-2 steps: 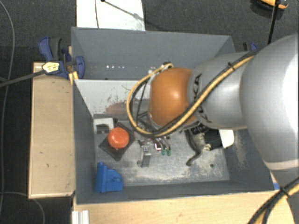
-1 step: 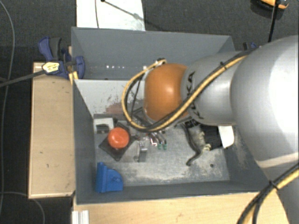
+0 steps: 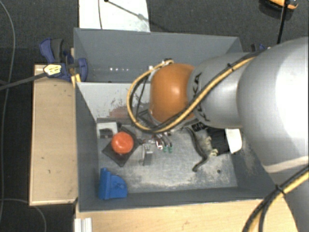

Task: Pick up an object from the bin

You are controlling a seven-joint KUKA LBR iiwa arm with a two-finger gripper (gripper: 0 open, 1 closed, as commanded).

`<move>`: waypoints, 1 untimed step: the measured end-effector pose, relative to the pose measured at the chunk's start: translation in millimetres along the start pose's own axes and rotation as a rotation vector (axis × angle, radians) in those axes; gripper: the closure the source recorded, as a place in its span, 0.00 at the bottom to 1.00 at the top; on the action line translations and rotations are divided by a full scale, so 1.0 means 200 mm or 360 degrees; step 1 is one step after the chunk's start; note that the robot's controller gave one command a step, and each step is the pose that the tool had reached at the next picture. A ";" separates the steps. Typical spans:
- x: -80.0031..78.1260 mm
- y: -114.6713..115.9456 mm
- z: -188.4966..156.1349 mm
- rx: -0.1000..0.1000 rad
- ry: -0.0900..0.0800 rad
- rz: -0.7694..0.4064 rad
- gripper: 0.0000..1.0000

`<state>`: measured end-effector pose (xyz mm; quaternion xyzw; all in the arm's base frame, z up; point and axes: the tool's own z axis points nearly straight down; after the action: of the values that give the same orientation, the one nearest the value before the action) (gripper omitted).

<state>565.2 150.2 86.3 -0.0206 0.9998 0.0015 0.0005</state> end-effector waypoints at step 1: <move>-0.03 0.04 -0.04 -0.0004 -0.0010 0.0416 0.00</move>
Offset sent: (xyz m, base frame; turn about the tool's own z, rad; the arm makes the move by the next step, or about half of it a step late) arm 0.0201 0.0759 -0.0163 -0.0597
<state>570.8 157.9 93.8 0.1098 0.9939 0.0028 0.0034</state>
